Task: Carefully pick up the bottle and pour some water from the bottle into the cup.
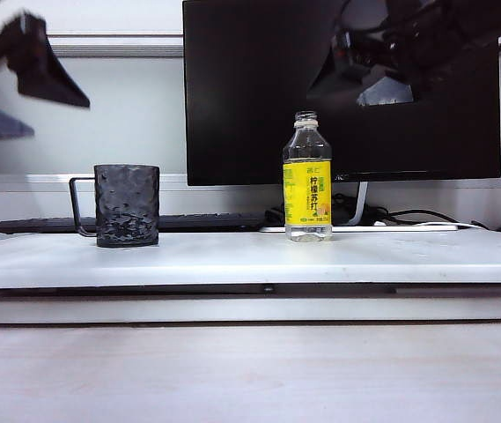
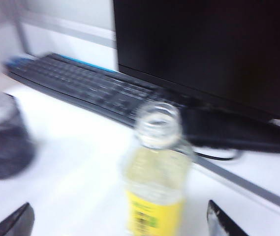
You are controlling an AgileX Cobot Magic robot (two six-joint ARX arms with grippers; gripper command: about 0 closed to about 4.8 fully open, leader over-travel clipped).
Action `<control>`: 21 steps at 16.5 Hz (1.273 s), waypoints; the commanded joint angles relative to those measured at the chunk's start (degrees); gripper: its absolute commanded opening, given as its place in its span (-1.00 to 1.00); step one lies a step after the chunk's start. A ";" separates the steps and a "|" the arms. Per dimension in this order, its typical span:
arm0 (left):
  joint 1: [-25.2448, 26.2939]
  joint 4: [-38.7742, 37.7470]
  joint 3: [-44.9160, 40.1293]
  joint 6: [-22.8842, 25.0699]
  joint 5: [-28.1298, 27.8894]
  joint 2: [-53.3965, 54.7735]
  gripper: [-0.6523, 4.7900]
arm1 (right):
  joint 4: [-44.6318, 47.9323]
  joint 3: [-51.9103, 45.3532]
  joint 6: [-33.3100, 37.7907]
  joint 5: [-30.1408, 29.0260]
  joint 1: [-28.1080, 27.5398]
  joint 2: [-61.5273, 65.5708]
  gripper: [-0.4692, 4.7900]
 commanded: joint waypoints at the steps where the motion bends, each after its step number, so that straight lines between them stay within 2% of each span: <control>1: -0.07 4.55 0.35 0.20 0.07 4.31 1.00 | 1.55 0.42 -2.97 1.60 0.04 1.22 1.00; 4: -1.60 5.75 0.44 1.01 -2.38 5.35 1.00 | 3.82 0.44 -2.95 1.55 0.04 4.92 1.00; 6: -1.64 5.92 0.44 2.40 -2.54 5.73 1.00 | 5.66 0.46 -2.95 1.68 0.00 7.80 1.00; 11: -1.60 6.16 0.44 2.40 -2.54 6.62 1.00 | 10.88 0.57 -2.97 2.56 -0.02 12.55 1.00; 18: -2.43 6.05 0.44 2.36 -2.54 6.97 1.00 | 10.93 7.15 -2.97 3.54 -0.04 19.89 1.00; 21: -2.40 5.66 0.44 2.34 -5.05 6.97 1.00 | 10.86 10.51 -2.93 3.52 0.02 23.30 1.00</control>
